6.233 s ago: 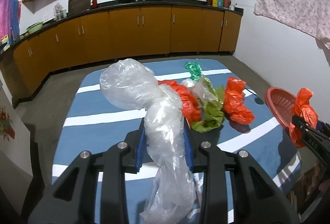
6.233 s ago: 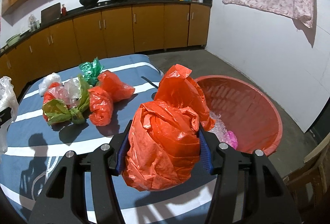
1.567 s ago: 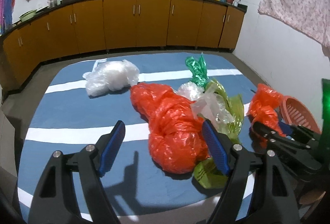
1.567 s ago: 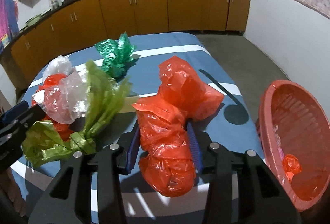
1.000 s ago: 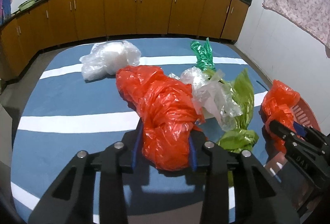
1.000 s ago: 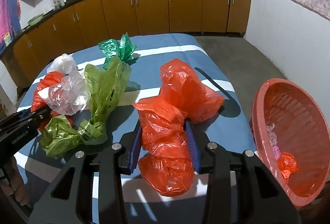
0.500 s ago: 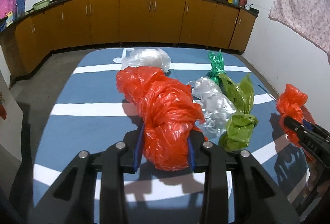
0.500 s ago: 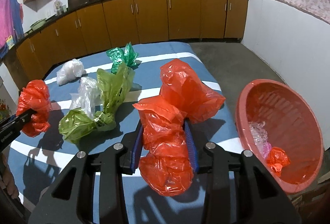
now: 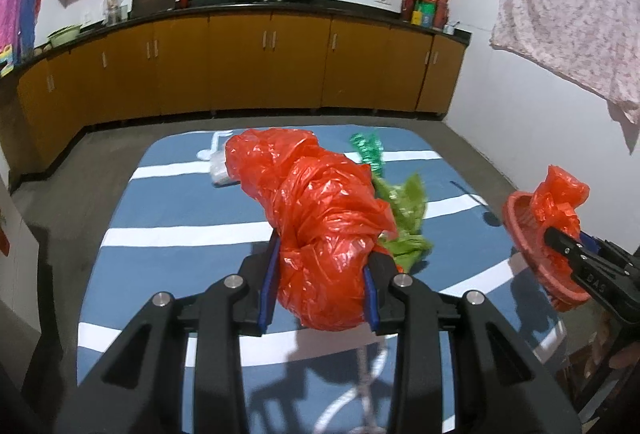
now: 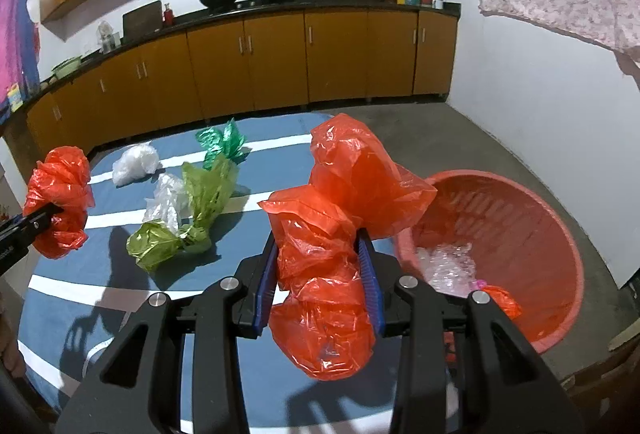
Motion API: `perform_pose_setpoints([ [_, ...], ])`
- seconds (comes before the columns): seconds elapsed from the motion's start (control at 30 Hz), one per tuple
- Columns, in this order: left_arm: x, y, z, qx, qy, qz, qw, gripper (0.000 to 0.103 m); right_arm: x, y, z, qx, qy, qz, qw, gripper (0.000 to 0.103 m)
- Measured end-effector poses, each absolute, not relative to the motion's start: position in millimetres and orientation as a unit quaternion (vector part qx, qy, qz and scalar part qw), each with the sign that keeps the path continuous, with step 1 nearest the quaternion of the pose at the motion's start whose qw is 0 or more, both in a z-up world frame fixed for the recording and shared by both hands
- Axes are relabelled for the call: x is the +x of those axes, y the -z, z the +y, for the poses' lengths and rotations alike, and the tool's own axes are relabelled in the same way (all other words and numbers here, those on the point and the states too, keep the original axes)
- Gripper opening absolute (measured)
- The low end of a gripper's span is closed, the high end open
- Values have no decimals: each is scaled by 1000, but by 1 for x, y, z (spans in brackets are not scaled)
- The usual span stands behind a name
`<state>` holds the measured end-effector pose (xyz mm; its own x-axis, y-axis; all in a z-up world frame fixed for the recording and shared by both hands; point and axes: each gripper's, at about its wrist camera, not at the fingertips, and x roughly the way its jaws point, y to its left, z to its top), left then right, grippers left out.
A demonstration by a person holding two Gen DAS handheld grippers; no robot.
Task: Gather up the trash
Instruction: 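Carry both red bags over the red basket and open both tools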
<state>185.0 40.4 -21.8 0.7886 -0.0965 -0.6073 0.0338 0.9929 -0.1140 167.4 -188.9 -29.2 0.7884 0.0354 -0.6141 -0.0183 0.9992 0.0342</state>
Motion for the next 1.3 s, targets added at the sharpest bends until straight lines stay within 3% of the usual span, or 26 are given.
perform_pose_setpoints([
  [1.3,195,11,-139,17,210,317,925,34,140,21,-312,34,114,295,948,38],
])
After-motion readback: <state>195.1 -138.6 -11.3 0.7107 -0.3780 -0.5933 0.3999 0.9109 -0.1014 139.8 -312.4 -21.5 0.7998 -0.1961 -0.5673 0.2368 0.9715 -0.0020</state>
